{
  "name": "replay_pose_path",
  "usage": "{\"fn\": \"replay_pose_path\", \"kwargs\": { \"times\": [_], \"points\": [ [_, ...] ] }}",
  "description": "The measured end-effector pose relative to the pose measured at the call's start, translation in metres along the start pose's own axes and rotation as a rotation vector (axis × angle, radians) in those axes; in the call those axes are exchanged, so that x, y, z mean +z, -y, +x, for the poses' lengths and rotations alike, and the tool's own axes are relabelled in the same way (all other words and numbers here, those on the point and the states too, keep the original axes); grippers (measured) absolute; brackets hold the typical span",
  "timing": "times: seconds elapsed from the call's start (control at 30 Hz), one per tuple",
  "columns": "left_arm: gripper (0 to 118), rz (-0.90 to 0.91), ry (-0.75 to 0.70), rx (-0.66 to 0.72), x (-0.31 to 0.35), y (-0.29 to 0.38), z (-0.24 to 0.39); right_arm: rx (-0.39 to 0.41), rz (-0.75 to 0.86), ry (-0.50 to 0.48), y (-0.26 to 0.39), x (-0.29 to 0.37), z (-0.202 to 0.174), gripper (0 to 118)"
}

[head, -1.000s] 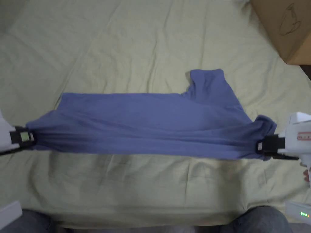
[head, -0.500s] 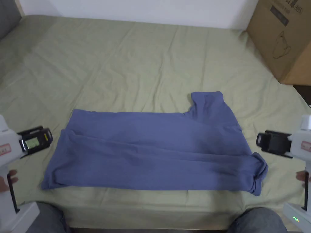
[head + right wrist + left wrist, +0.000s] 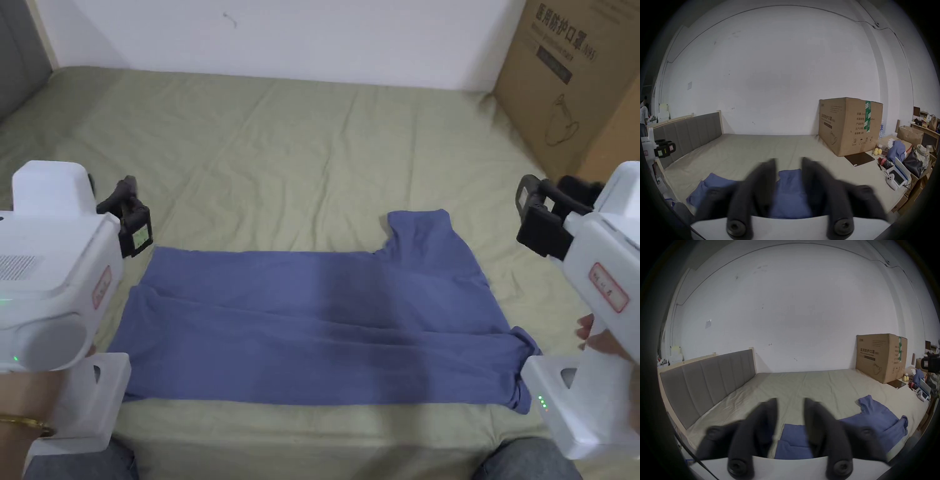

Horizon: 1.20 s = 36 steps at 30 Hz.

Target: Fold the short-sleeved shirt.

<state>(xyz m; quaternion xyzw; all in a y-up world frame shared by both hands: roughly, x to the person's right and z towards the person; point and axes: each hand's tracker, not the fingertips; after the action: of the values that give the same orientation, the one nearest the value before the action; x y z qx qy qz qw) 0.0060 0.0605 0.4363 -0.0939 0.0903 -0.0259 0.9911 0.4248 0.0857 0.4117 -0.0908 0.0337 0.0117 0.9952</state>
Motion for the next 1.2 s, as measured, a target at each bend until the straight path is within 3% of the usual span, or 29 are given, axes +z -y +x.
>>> {"fn": "replay_pose_path", "kwargs": {
  "times": [0.07, 0.1, 0.3, 0.47, 0.5, 0.53, 0.57, 0.63, 0.67, 0.7, 0.9, 1.07, 1.13, 1.2],
  "points": [
    [7, -0.016, 0.022, 0.007, -0.002, 0.003, 0.001, -0.002, -0.021, -0.013, 0.005, -0.002, -0.004, 0],
    [0, -0.024, 0.025, 0.017, -0.003, 0.005, 0.001, -0.011, -0.032, -0.033, 0.007, -0.004, -0.004, 0],
    [0, -0.112, 0.041, 0.071, -0.026, 0.008, -0.011, -0.010, -0.067, -0.044, 0.010, -0.016, -0.013, 0],
    [3, -0.255, 0.060, 0.138, -0.096, -0.010, -0.029, 0.006, -0.087, -0.062, 0.005, -0.033, -0.018, 0],
    [11, -0.290, 0.061, 0.169, -0.112, -0.012, -0.033, 0.009, -0.089, -0.063, 0.005, -0.037, -0.018, 0],
    [27, -0.334, 0.055, 0.194, -0.129, -0.014, -0.037, 0.013, -0.093, -0.065, 0.006, -0.040, -0.020, 0],
    [63, -0.366, 0.066, 0.206, -0.147, -0.014, -0.041, 0.014, -0.102, -0.069, 0.006, -0.045, -0.020, 0],
    [103, -0.446, 0.090, 0.208, -0.179, -0.013, -0.040, 0.013, -0.117, -0.065, 0.008, -0.056, -0.019, 0],
    [112, -0.502, 0.092, 0.201, -0.197, -0.010, -0.041, 0.014, -0.126, -0.067, 0.009, -0.061, -0.018, 0],
    [113, -0.542, 0.091, 0.191, -0.213, -0.006, -0.042, 0.012, -0.134, -0.065, 0.011, -0.067, -0.018, 0],
    [113, -0.794, 0.074, 0.173, -0.303, 0.043, -0.037, -0.009, -0.200, -0.041, 0.021, -0.103, -0.012, 0],
    [112, -1.009, -0.005, 0.148, -0.347, 0.097, -0.036, 0.018, -0.255, -0.023, 0.031, -0.125, -0.009, 0],
    [101, -1.020, 0.005, 0.141, -0.355, 0.112, -0.037, 0.027, -0.278, -0.022, 0.035, -0.131, -0.008, 0],
    [68, -1.031, 0.011, 0.141, -0.358, 0.123, -0.035, 0.027, -0.292, -0.016, 0.040, -0.136, -0.008, 0]
  ]
}}
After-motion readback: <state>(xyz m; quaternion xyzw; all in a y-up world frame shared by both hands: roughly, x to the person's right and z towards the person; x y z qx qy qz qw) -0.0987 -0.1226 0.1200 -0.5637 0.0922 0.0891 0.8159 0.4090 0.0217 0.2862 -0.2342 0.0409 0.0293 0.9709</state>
